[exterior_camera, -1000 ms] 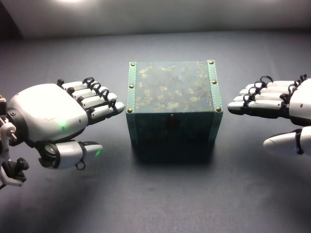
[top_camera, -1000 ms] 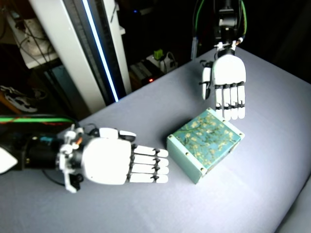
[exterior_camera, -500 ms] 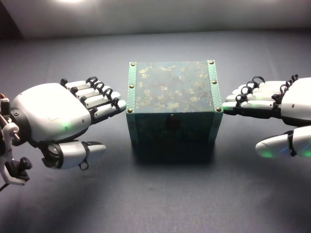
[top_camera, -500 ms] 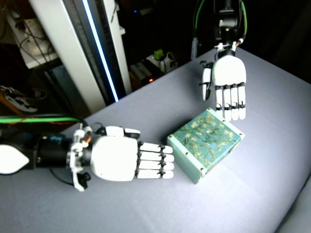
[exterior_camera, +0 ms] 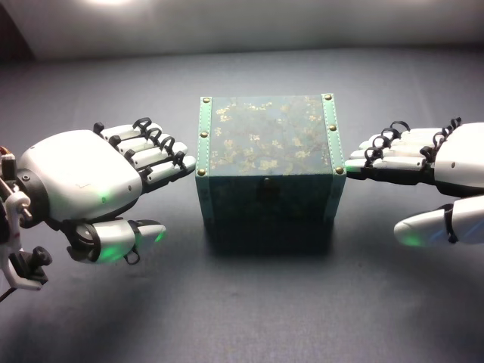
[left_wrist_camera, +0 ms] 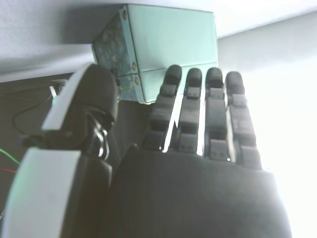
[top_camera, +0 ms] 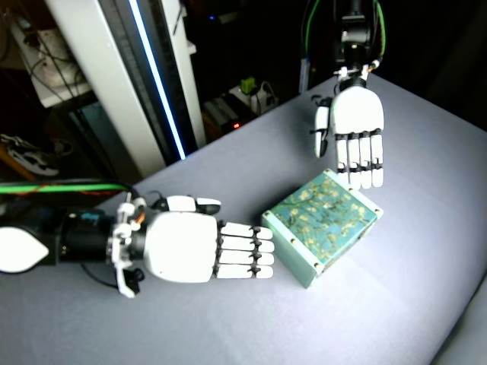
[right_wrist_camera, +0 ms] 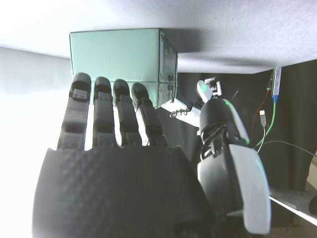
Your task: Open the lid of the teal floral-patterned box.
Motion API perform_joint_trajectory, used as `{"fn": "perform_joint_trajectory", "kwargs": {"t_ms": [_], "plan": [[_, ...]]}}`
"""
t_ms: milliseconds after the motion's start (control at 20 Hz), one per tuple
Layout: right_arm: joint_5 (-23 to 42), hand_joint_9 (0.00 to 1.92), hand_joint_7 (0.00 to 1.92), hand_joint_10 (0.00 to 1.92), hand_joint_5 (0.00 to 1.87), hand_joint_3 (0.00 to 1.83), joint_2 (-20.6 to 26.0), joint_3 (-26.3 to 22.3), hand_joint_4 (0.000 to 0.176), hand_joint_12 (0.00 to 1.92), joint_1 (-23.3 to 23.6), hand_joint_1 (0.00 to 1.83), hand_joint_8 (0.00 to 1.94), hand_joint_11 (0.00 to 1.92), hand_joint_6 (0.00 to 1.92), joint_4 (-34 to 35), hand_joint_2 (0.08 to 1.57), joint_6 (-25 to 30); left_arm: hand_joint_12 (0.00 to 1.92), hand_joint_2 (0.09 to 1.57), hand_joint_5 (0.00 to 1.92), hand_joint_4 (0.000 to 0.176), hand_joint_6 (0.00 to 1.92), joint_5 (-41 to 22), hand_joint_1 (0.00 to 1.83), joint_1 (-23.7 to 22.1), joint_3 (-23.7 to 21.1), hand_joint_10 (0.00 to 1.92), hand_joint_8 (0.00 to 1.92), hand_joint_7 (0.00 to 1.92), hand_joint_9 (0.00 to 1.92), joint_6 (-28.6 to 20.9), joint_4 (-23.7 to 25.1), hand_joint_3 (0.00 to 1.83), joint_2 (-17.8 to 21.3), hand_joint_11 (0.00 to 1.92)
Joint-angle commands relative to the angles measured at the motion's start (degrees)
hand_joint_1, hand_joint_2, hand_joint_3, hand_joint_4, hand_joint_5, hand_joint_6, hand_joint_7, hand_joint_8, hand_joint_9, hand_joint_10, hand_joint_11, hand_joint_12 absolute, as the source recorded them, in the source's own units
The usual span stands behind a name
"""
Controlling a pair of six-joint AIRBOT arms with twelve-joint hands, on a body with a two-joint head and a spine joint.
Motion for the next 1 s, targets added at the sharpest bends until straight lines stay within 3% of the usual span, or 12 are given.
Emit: {"fn": "perform_joint_trajectory", "kwargs": {"t_ms": [0, 150, 300, 800, 950], "plan": [[7.38, 0.05, 0.08, 0.0, 0.07, 0.0, -0.16, -0.24, 0.0, 0.03, 0.9, 0.0, 0.01, 0.06, 0.0, 3.05, 1.34, 0.59, 0.09, 1.54, 0.02, 0.0, 0.01, -8.91, 0.0, -0.83, -0.36, 0.01, 0.01, 0.04, 0.06, -0.58, 0.25, 0.01, -0.31, 0.04], [10.26, 0.0, 0.02, 0.0, 0.01, 0.0, 0.07, -0.25, 0.0, 0.02, 0.9, 0.0, 0.0, 0.05, 0.0, 5.94, 1.28, 0.59, 0.1, 1.54, 0.05, 0.0, 0.0, -11.47, 0.0, -0.81, -0.36, 0.01, 0.01, 0.08, 0.11, -2.47, 0.35, 0.0, -0.08, 0.07], [12.85, 0.0, 0.01, 0.0, 0.03, 0.0, 0.34, -0.27, 0.0, 0.03, 0.9, 0.0, 0.0, 0.07, 0.01, 8.61, 1.31, 0.59, 0.15, 1.57, 0.15, 0.0, 0.0, -14.07, 0.0, -0.81, -0.24, 0.01, 0.0, 0.19, 0.21, -4.22, 0.34, 0.02, 0.1, 0.13], [17.49, 0.05, 0.1, 0.01, 0.13, 0.0, -1.72, 2.86, 0.0, 0.04, 0.9, 0.0, 0.01, 0.06, 0.01, 18.21, 1.32, 0.18, 0.11, 1.4, 0.0, 0.0, 0.0, -17.81, 0.0, -3.37, 3.17, 0.0, 0.0, 0.04, 0.09, -4.7, -4.52, 0.0, -2.25, 0.07], [17.46, 0.07, 0.09, 0.01, 0.12, 0.0, -2.47, 4.38, 0.0, 0.06, 0.9, 0.0, 0.01, 0.09, 0.0, 20.55, 1.29, -0.28, 0.02, 1.42, 0.0, 0.0, 0.0, -17.71, 0.0, -4.13, 3.86, 0.0, 0.0, 0.0, 0.03, -3.78, -5.52, 0.0, -2.87, 0.0]]}}
